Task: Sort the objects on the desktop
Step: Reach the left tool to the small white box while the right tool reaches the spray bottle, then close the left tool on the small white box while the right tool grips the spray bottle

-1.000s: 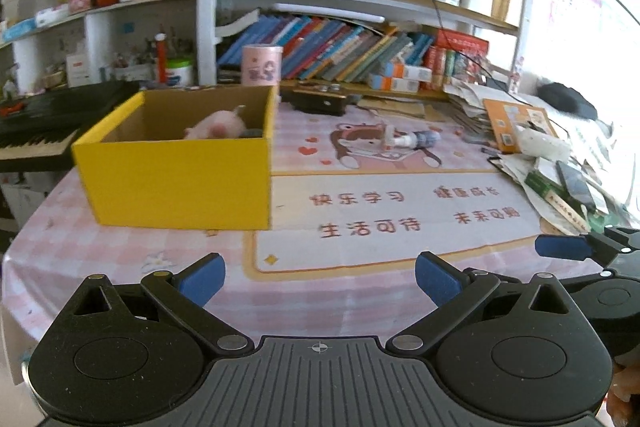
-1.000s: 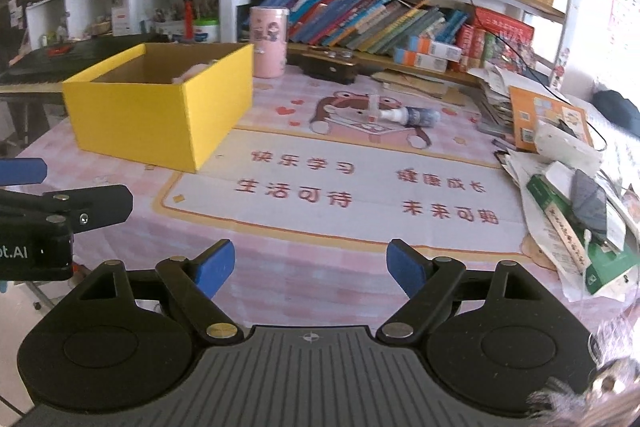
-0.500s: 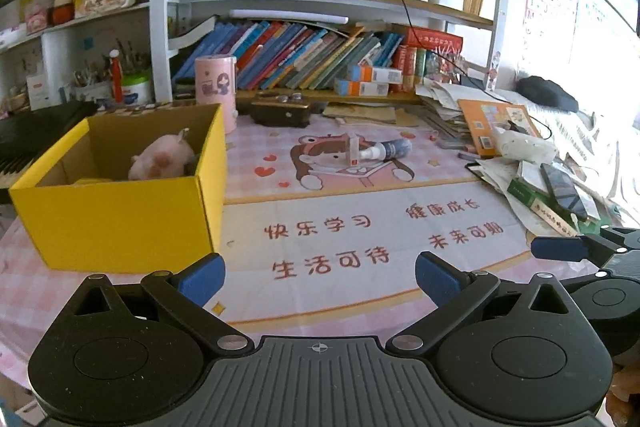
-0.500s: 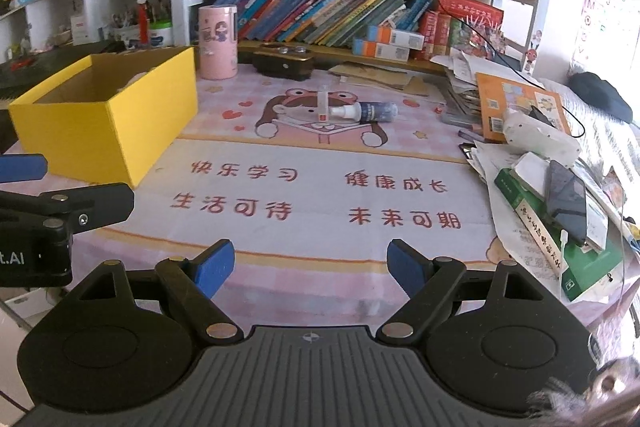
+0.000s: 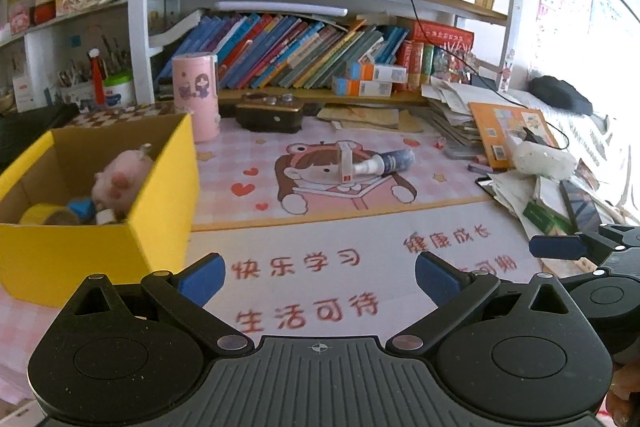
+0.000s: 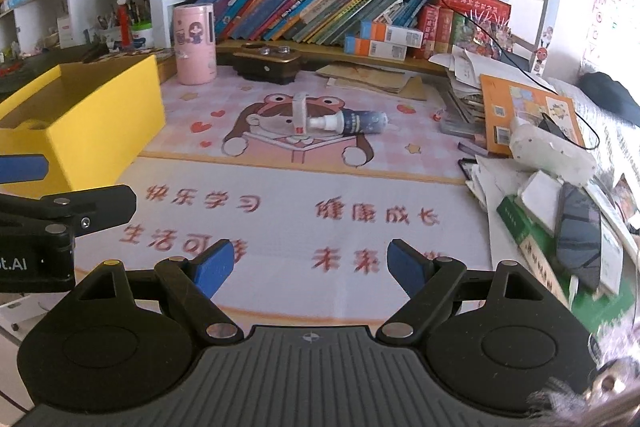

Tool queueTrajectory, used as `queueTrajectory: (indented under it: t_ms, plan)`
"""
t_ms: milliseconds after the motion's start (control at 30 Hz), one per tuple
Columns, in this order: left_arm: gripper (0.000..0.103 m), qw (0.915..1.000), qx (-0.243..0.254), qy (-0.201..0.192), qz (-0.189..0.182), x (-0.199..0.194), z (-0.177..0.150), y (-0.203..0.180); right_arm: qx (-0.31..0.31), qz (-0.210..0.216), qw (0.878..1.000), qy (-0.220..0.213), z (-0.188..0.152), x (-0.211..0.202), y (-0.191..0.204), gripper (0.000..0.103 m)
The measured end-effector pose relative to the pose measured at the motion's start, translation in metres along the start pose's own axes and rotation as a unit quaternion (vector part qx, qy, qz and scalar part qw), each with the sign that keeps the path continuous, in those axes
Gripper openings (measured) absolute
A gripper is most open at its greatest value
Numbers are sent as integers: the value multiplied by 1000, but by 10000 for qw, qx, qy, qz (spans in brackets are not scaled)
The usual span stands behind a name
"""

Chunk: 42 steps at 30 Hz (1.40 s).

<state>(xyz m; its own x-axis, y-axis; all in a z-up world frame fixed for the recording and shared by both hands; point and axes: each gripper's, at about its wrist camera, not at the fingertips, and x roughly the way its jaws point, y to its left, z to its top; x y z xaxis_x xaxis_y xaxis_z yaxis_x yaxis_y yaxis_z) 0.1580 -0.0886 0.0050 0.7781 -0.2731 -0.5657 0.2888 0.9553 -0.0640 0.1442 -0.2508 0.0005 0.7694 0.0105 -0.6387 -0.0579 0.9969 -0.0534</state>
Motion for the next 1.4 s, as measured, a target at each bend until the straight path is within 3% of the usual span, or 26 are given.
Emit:
queueTrajectory:
  t_ms: [600,867,1100,1233,1400]
  plan:
    - [102,9973,-490,250,493,78,39,-46,-378,585,9973,239,45,77,-82,83]
    - [102,9936,-682,190,880,110,63,-46,-1203,959,9881,62,73,126,-97,80]
    - [102,9905,-662,208,1188,121,77,-43,-2301,1433,9622,-267,106,181,-87,71]
    - [102,9885,-654,272,1338,121,81,-42,-3023,1629,9391,-132,116,223,-74,64]
    - [102,9866,-642,362,1458,119,82,-40,-3503,1777,9196,19,119,258,-70,60]
